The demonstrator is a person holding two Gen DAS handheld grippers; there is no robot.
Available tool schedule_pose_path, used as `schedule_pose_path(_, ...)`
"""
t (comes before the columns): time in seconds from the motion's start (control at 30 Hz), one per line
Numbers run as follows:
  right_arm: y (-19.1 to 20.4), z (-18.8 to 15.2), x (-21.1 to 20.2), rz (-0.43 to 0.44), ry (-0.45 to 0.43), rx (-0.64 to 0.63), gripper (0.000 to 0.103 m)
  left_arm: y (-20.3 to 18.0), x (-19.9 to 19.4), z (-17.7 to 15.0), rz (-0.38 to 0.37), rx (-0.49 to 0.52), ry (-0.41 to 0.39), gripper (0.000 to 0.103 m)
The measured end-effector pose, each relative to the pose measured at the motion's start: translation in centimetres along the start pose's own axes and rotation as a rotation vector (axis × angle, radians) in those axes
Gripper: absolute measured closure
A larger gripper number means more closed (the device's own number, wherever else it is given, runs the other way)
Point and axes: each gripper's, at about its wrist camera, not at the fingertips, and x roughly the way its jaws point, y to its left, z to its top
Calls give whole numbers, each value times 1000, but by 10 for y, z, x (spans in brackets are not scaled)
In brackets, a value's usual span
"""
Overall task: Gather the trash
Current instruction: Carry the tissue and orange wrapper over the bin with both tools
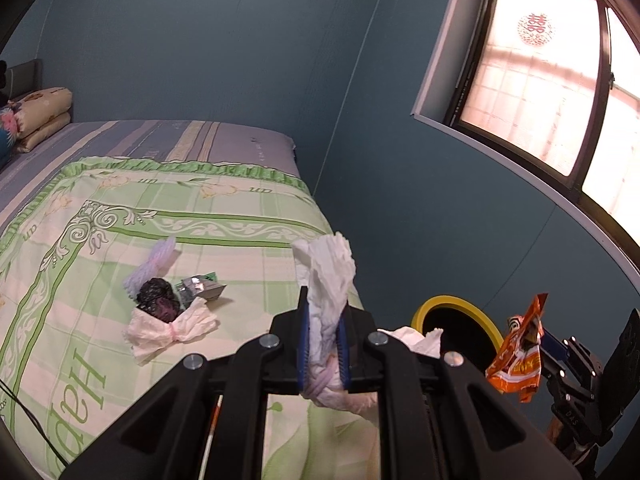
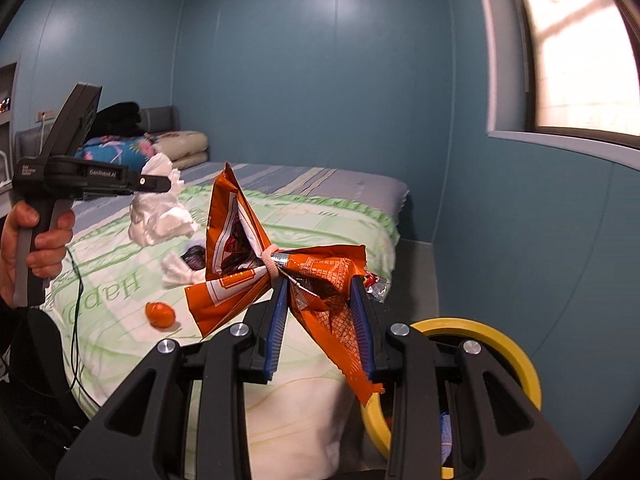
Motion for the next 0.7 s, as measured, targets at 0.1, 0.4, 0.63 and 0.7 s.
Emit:
schedule_pose_path(0.1,-7,0,-6,-27,-16,18,74,-14,4,1,-20,21,3,92)
schedule_pose_path(0.4,-41,-4,-25,-142,-45,77,74,-57,24,1,-72,83,23,92)
schedule_pose_path(0.63,-62,-12,-32,-239,-55,137,74,-94,40,-4,-120,129,32,92)
schedule_pose_path(0.7,-68,-14,-33,-259,-58,158,74,-104,46,-5,-139,137,36,92)
